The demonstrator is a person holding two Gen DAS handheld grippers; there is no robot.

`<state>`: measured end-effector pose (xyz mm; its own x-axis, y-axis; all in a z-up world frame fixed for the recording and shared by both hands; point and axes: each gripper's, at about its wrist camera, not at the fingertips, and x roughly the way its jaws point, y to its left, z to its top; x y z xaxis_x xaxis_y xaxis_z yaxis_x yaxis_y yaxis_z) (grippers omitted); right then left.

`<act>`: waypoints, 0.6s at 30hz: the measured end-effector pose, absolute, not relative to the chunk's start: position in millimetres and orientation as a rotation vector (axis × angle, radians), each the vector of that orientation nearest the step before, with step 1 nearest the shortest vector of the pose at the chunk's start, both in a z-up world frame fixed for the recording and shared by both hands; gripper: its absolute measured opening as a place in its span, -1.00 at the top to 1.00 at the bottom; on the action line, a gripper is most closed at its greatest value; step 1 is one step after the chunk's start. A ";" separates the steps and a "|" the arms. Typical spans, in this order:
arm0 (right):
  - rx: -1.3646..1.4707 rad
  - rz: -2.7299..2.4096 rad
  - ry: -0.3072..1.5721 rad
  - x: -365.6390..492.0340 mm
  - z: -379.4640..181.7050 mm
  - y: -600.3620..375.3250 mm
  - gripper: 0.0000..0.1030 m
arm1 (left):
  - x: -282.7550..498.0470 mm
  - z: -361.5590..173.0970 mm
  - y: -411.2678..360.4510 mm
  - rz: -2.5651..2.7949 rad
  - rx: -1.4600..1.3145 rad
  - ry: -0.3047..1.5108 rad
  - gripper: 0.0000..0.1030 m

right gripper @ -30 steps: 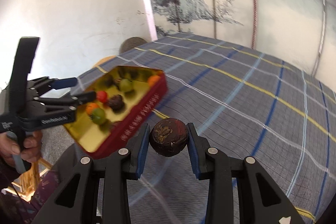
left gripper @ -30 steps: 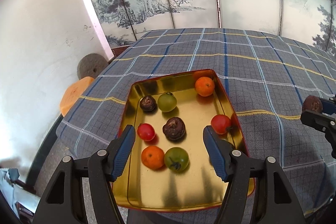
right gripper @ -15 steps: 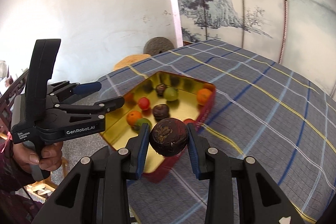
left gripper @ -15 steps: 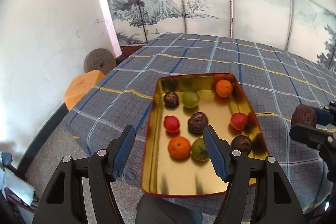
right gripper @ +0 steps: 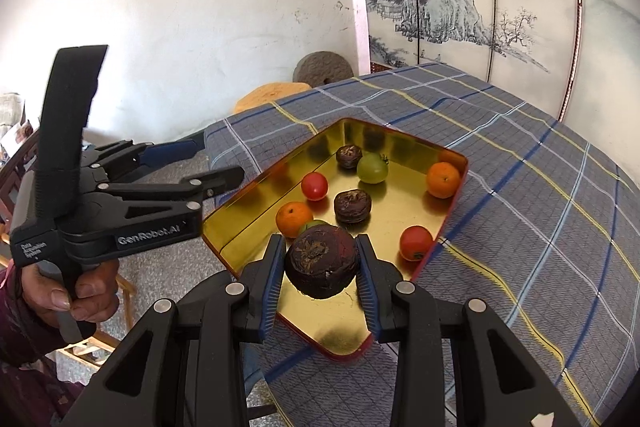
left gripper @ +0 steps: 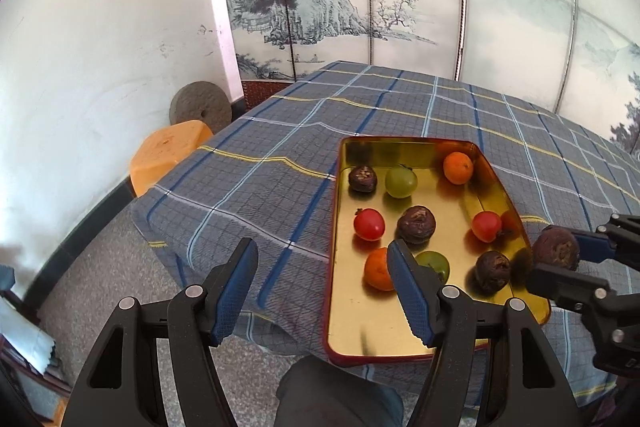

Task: Organize fruits
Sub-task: 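Carry the brown dried fruit into the tin and open the right gripper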

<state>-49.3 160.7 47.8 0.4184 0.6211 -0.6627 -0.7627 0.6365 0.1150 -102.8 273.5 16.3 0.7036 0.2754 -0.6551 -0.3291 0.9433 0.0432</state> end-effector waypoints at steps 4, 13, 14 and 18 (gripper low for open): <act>-0.235 0.870 0.743 -47.3 43.6 167.9 0.36 | -107.8 16.4 282.3 0.398 -0.080 0.697 -0.31; -0.252 0.858 0.766 -43.2 34.1 180.6 0.36 | -119.5 19.6 297.8 0.422 -0.091 0.668 -0.32; -0.251 0.858 0.769 -42.4 33.0 181.4 0.36 | -121.5 21.5 296.9 0.424 -0.080 0.654 -0.33; -0.248 0.854 0.771 -39.8 31.2 184.0 0.36 | -130.9 31.1 294.5 0.433 -0.057 0.596 -0.53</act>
